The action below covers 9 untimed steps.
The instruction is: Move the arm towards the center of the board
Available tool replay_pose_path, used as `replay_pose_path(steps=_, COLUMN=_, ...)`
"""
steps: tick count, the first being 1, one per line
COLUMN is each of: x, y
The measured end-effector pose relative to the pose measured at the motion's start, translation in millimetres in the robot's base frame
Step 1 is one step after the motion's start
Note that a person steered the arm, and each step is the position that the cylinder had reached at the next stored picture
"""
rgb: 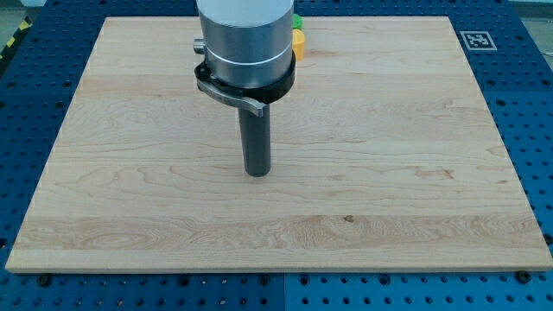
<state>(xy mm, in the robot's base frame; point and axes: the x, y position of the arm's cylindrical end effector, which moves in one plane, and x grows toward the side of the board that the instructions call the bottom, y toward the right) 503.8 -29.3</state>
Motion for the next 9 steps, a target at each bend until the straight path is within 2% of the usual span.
replay_pose_path(steps=5, x=4, y=1)
replay_pose_path(steps=9, x=33, y=1)
